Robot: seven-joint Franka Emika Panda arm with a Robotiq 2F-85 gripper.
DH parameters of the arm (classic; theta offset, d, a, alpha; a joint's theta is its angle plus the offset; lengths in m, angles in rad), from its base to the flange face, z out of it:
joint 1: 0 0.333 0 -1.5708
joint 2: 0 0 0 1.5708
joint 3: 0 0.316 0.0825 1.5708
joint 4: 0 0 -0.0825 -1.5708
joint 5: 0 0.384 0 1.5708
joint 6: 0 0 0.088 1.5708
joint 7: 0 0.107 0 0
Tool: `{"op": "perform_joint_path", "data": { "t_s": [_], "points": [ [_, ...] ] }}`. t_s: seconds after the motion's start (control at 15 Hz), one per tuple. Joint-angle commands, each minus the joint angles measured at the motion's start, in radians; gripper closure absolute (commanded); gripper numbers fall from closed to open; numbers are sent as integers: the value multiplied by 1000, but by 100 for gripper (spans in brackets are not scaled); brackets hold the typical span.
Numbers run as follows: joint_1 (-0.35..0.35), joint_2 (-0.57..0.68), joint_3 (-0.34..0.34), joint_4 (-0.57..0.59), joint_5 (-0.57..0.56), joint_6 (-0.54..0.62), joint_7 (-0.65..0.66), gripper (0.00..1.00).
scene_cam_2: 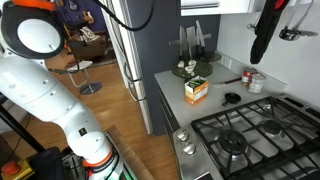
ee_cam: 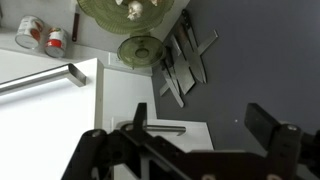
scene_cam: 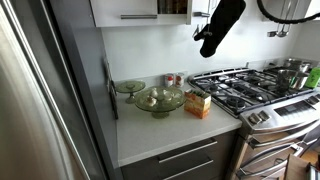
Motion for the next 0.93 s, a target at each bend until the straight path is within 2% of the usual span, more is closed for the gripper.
{"op": "perform_joint_path", "data": {
  "t_s": [0.0,0.13,0.2,0.47,0.53,0.87],
  "points": [
    [17,38,39,50,-209,-59,-2,0],
    [-7,34,74,46,-303,-84,14,0],
    [18,45,62,64,-345,-113,22,0],
    [26,65,93,101,-486,-204,106,0],
    [6,65,116,92,-509,-196,139,0],
    [11,121,154,99,-598,-173,296,0]
  ]
}}
